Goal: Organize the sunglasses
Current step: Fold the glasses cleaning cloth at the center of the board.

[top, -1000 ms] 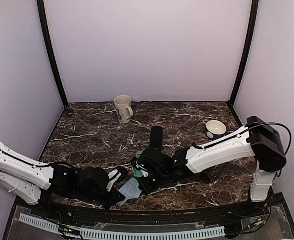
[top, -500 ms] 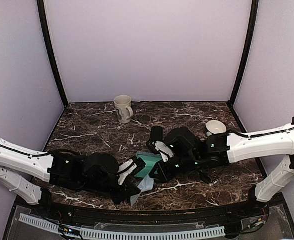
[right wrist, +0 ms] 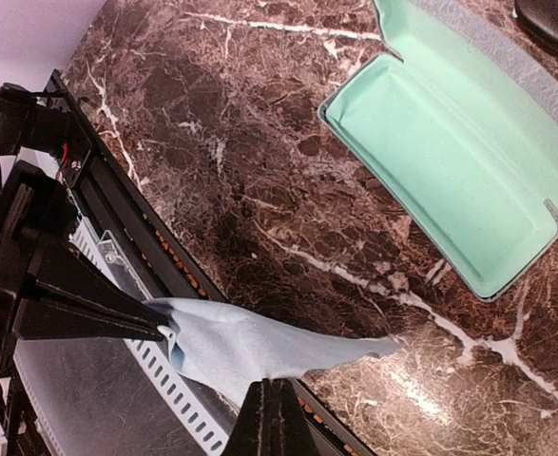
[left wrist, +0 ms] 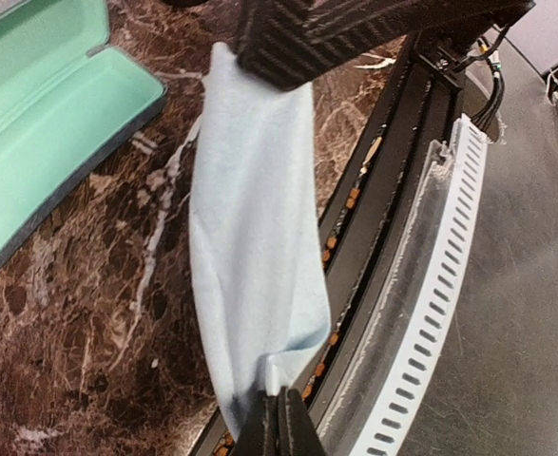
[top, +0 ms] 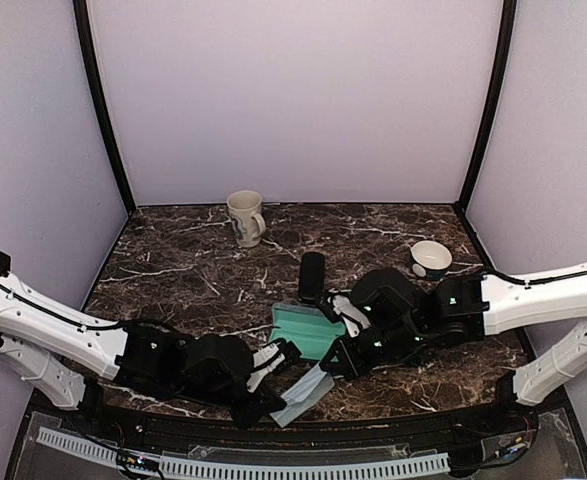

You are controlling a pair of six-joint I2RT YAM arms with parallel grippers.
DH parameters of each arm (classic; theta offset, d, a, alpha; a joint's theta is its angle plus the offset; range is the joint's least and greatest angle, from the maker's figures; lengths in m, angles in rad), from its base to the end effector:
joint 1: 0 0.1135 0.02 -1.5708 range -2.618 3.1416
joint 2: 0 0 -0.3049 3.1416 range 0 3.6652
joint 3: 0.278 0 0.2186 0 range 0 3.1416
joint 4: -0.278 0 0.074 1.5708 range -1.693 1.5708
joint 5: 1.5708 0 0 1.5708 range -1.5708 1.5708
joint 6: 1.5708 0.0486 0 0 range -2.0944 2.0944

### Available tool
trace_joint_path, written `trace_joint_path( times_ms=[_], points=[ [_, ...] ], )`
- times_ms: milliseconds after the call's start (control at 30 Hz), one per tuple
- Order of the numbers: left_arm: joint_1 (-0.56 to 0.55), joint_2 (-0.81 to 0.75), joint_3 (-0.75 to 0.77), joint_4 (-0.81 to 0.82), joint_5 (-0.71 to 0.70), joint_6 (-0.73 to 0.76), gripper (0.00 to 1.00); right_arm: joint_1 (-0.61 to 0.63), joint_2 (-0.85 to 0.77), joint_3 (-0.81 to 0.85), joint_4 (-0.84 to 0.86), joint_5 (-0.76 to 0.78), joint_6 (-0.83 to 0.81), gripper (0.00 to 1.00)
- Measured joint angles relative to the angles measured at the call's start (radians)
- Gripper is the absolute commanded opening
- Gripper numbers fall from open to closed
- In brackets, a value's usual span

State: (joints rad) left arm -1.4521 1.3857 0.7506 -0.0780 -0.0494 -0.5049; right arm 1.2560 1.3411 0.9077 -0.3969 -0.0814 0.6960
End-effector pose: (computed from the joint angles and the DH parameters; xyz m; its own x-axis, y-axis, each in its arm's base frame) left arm 0.0333 -0.2593 0.2566 -0.5454 0.4934 -0.6776 0.8267 0.4502 -0.3376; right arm 0.0734 0.2381 0.2862 -0.7939 -0.3742 -0.4793 -0.5938 0.6468 0.4786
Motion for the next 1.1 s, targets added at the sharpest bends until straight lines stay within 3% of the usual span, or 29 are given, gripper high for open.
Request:
trace_joint_path(
  times_ms=[267, 533, 733, 1100],
  points=[
    [0.022, -0.040, -0.093, 0.010, -0.062, -0.076, 0.00, -0.003, 0.189, 0.072, 0.018, 0.023, -0.001, 0.00],
    [0.129, -0.216, -0.198, -0.001, -0.111, -0.115, 0.00, -0.027, 0.346, 0.170, 0.095, 0.012, -0.014, 0.00],
    [0.178, -0.263, -0.255, -0.024, -0.135, -0.113, 0.00, -0.055, 0.452, 0.251, 0.136, -0.005, -0.030, 0.00],
    [0.200, -0.259, -0.264, -0.036, -0.150, -0.079, 0.00, -0.074, 0.475, 0.283, 0.183, -0.003, -0.029, 0.00]
  ],
)
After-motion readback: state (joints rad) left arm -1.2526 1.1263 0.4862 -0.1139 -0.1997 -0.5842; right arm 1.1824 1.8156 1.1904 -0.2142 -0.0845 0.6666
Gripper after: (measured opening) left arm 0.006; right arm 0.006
